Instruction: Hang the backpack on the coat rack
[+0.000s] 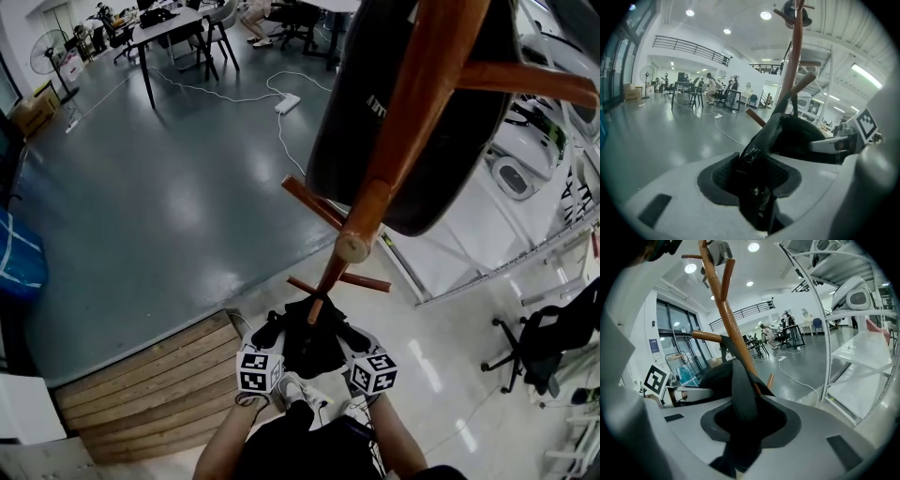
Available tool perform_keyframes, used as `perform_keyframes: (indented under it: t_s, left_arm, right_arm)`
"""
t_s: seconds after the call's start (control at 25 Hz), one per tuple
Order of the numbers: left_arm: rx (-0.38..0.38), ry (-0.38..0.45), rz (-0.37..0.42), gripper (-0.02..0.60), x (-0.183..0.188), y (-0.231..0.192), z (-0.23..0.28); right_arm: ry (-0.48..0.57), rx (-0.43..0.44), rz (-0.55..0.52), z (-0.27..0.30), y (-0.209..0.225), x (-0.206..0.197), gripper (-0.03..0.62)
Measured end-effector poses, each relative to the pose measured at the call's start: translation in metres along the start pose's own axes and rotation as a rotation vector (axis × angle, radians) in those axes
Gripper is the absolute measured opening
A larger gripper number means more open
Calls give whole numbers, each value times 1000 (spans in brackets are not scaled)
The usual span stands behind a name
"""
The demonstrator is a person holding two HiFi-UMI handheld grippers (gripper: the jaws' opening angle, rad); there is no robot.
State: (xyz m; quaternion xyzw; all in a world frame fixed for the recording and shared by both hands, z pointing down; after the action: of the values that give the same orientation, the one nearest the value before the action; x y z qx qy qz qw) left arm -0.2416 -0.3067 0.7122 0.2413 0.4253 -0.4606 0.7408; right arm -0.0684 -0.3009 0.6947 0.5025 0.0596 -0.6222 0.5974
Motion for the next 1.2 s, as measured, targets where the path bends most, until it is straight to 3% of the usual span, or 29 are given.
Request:
perform_keyframes:
  t_s: [0.2,0.36,0.76,0.88,1.04,1.2]
  left_arm:
    - [24,-8,7,154,-2,-3,-2]
    - [45,7,1,224,1,-3,-6]
    - [146,39,-42,233,-3,0,-52]
    - [185,76,-50,232,3,8,-73]
    - [240,152,-56,218,20,30,-105]
    - [285,232,-34,113,39,67,-146]
  right_arm:
    - [-31,-6,-12,-1,-3,-2,146]
    - [-41,5,-26,-4,-9,-2,201]
    - [35,38,-2,-46,-26,15,208]
    - [62,60,24,-64,-32,20,156]
    - [67,74,15,-85,-35,25,40]
    - [81,108,-14,-118,-45,25,14]
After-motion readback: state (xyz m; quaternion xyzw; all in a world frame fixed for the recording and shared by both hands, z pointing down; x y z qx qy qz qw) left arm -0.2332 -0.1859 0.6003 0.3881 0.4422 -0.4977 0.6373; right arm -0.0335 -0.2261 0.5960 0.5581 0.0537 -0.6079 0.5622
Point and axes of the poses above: the fingertips, and each gripper's own axes: z forward along the fingers, y to its right, x out of its top, the point moved 1 cm from there along -z, backward along the fingers, and after that the axes turned 15 degrees about z, right-handed, at the moved point
